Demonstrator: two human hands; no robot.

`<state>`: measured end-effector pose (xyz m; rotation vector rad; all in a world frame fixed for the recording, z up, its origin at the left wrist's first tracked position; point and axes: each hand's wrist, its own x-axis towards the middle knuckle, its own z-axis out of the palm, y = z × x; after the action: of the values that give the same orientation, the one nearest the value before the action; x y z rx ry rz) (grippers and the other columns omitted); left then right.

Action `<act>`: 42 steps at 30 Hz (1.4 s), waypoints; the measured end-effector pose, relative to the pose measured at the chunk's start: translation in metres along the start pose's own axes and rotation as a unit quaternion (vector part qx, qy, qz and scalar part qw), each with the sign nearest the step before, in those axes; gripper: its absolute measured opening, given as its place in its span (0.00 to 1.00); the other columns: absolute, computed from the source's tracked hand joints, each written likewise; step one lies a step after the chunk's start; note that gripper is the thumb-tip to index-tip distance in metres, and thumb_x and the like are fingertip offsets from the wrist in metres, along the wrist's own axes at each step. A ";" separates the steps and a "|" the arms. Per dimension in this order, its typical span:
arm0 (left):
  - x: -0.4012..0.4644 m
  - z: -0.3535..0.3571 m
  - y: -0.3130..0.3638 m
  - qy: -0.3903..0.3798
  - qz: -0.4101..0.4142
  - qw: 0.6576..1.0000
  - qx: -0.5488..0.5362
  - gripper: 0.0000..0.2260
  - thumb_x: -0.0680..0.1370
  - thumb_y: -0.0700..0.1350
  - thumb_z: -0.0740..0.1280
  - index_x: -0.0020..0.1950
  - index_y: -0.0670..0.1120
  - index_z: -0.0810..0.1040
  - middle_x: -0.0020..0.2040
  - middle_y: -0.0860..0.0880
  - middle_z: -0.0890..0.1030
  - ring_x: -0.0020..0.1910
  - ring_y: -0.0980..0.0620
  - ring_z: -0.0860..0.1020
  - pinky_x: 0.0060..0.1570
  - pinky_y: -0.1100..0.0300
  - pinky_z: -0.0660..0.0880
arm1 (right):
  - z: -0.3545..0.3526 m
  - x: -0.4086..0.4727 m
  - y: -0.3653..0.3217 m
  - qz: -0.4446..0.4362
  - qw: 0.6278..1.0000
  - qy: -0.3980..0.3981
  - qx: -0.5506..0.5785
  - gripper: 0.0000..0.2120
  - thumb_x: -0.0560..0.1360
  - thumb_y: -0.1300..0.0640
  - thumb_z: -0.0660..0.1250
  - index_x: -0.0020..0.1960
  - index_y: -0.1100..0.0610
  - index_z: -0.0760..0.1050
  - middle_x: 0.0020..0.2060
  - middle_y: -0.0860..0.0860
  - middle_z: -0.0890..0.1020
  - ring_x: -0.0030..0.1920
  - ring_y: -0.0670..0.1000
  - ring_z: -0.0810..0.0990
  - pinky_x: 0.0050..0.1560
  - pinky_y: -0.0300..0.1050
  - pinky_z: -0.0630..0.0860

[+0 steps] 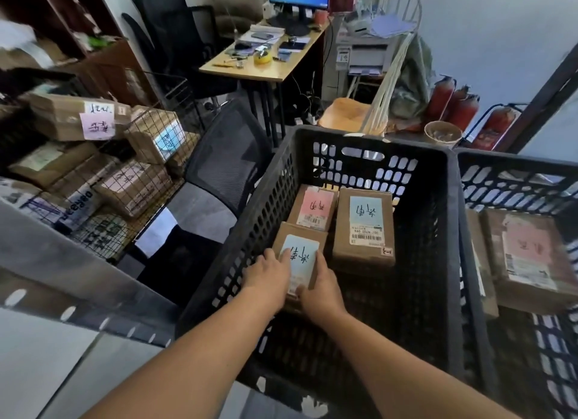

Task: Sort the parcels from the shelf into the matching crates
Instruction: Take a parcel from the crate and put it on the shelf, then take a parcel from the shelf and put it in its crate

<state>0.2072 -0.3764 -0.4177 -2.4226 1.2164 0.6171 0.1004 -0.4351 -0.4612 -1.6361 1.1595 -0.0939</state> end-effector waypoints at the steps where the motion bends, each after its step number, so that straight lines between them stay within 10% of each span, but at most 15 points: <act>1: -0.001 0.000 0.001 0.007 -0.006 1.000 0.011 0.44 0.78 0.42 0.74 0.85 0.49 0.48 0.73 0.38 0.63 0.71 0.38 0.70 0.63 0.44 0.75 | 0.001 0.001 0.000 0.000 1.000 0.000 -0.005 0.44 0.80 0.64 0.68 0.85 0.46 0.47 0.77 0.53 0.66 0.76 0.55 0.69 0.73 0.51 0.69; 7: -0.009 -0.007 0.002 0.084 0.021 0.991 0.101 0.33 0.76 0.43 0.76 0.77 0.46 0.64 0.70 0.44 0.65 0.68 0.42 0.67 0.51 0.51 0.81 | 0.000 0.004 0.000 -0.014 1.000 -0.003 -0.025 0.45 0.80 0.62 0.70 0.85 0.45 0.46 0.75 0.52 0.66 0.73 0.53 0.71 0.70 0.51 0.74; 26: -0.209 -0.082 -0.036 0.408 0.085 0.864 -0.283 0.29 0.81 0.63 0.68 0.80 0.61 0.64 0.79 0.55 0.65 0.79 0.52 0.61 0.75 0.49 0.65 | -0.122 -0.150 -0.092 -0.370 0.920 0.043 -0.123 0.37 0.80 0.46 0.71 0.80 0.31 0.53 0.75 0.41 0.67 0.74 0.49 0.69 0.69 0.58 0.76; 33: -0.378 -0.063 -0.017 0.522 -0.097 0.789 -0.308 0.25 0.82 0.65 0.61 0.78 0.62 0.66 0.77 0.59 0.69 0.76 0.56 0.66 0.75 0.51 0.68 | -0.143 -0.256 -0.132 -0.518 0.842 -0.078 -0.130 0.36 0.76 0.39 0.70 0.76 0.23 0.53 0.72 0.35 0.66 0.68 0.45 0.71 0.64 0.48 0.70; 42: -0.648 0.008 0.024 0.568 -0.385 0.675 -0.272 0.24 0.83 0.65 0.60 0.78 0.64 0.63 0.77 0.59 0.67 0.73 0.54 0.70 0.71 0.52 0.72 | -0.087 -0.461 -0.159 -0.635 0.696 -0.326 -0.081 0.38 0.67 0.30 0.68 0.74 0.23 0.58 0.72 0.41 0.70 0.70 0.51 0.72 0.68 0.62 0.74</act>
<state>-0.1604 0.0407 -0.0843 -3.5186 0.0131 -1.1185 -0.0910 -0.1756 -0.0849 -2.0843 -0.6665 -0.2594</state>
